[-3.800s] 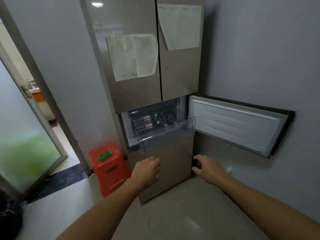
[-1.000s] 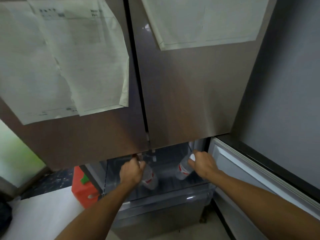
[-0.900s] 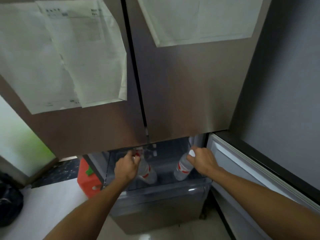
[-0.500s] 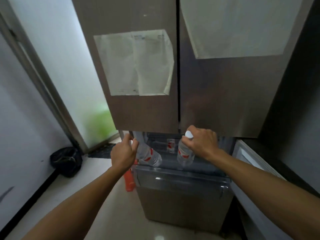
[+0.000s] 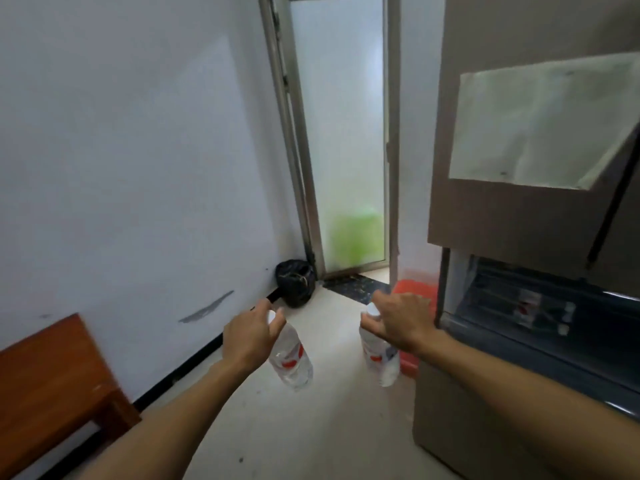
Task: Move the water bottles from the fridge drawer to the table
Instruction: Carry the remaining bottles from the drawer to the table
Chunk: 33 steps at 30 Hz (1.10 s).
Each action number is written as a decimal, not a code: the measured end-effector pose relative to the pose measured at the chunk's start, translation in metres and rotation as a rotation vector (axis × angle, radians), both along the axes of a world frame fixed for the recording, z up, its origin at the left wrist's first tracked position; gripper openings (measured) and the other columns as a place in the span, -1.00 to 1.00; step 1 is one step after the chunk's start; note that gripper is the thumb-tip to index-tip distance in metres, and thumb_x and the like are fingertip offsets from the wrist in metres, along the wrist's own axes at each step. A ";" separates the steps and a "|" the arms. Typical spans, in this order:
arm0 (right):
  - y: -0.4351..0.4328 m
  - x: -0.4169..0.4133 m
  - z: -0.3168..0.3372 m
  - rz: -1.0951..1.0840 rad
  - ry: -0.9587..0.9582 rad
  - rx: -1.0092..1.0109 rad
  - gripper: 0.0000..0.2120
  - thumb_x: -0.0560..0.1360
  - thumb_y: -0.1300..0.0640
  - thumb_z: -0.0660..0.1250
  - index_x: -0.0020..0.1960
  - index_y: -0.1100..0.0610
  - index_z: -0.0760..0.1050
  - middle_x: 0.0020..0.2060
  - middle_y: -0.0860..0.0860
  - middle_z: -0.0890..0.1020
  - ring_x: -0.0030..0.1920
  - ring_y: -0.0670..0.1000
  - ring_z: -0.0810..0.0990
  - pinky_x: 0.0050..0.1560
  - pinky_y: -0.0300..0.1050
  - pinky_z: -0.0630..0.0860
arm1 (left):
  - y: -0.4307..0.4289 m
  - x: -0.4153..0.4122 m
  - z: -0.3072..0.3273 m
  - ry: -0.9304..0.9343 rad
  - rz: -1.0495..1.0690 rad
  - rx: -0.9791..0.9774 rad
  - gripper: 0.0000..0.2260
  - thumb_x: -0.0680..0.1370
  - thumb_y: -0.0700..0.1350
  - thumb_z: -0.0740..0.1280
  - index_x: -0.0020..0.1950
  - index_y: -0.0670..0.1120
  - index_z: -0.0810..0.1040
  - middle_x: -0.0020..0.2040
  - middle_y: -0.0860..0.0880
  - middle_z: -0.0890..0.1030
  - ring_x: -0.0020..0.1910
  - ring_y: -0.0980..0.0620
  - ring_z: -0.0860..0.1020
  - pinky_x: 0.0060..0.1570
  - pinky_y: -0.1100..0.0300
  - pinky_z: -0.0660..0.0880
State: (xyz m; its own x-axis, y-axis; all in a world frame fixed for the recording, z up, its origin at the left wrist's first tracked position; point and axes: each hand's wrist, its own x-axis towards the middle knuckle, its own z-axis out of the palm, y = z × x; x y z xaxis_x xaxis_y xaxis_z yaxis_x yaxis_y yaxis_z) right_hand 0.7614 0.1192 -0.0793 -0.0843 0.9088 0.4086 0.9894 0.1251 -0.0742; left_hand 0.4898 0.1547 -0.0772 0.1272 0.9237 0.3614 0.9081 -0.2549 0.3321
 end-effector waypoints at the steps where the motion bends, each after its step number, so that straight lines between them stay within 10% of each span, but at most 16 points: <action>1: 0.005 -0.024 -0.004 0.028 -0.004 -0.008 -0.66 0.47 -0.21 0.20 -0.17 0.08 0.45 -0.35 0.07 0.60 -0.33 0.14 0.58 -0.33 -0.09 0.38 | -0.004 -0.028 -0.003 0.022 0.026 0.004 -0.72 0.59 0.15 0.12 -0.03 -0.02 0.46 -0.17 -0.03 0.62 -0.25 -0.02 0.55 -0.24 0.06 0.53; 12: 0.048 -0.358 -0.032 0.427 0.028 -0.123 -0.65 0.52 -0.25 0.16 -0.06 0.03 0.45 -0.19 -0.01 0.62 -0.28 -0.03 0.52 -0.24 -0.19 0.44 | -0.074 -0.346 -0.023 0.116 0.424 -0.071 -0.77 0.59 0.17 0.06 -0.07 0.08 0.39 -0.24 0.07 0.56 -0.31 0.08 0.53 -0.24 0.09 0.55; 33: 0.185 -0.794 -0.053 1.036 -0.128 -0.267 -0.66 0.55 -0.29 0.10 0.00 -0.02 0.36 -0.27 -0.12 0.51 -0.36 -0.15 0.46 -0.41 -0.32 0.30 | -0.076 -0.696 -0.047 -0.013 1.041 -0.205 -0.80 0.60 0.14 0.14 -0.06 0.05 0.40 -0.31 0.12 0.51 -0.36 0.17 0.50 -0.38 0.29 0.45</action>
State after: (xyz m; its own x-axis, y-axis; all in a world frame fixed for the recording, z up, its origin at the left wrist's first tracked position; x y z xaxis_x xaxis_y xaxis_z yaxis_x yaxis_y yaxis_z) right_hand -0.0328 0.3040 -0.1320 -0.8923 0.4286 0.1418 0.4131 0.9018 -0.1268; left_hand -0.2061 0.0786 -0.1244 -0.7643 0.6187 0.1819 0.6428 0.7081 0.2923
